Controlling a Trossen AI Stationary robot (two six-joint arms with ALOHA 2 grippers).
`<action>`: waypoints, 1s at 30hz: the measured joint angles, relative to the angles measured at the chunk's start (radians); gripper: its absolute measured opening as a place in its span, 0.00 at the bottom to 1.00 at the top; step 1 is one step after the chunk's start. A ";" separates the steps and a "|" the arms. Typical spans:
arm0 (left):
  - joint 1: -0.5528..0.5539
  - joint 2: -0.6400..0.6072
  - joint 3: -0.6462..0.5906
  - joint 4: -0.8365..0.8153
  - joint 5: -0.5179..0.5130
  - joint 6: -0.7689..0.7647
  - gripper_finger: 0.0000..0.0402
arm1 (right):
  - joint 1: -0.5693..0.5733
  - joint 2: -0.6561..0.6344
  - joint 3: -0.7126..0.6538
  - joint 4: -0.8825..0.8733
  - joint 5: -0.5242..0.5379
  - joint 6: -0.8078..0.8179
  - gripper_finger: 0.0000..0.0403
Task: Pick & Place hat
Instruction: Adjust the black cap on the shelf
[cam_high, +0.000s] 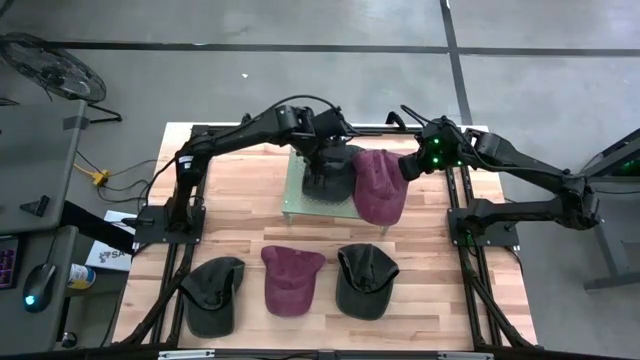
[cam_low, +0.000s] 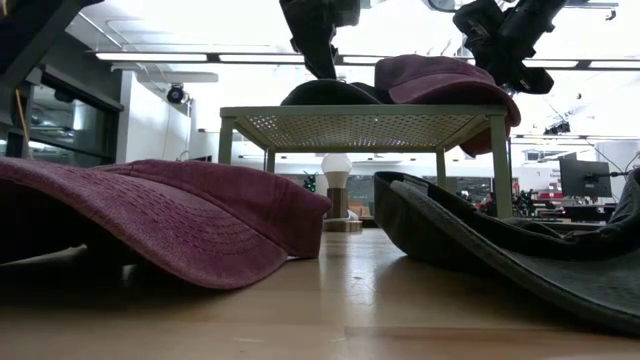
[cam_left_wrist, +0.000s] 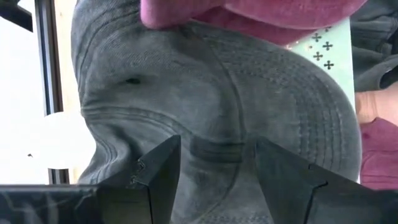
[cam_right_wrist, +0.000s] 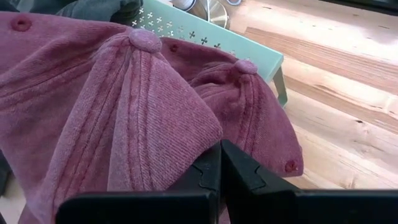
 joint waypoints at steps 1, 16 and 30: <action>0.000 0.000 0.000 -0.002 -0.002 0.001 0.48 | 0.000 0.000 0.000 0.000 0.000 0.000 0.00; 0.000 0.000 0.000 -0.026 -0.028 -0.001 0.30 | 0.000 0.000 0.000 0.008 0.000 0.000 0.00; 0.004 0.034 0.002 -0.048 -0.023 -0.029 0.25 | 0.000 0.000 0.000 0.011 -0.012 -0.004 0.00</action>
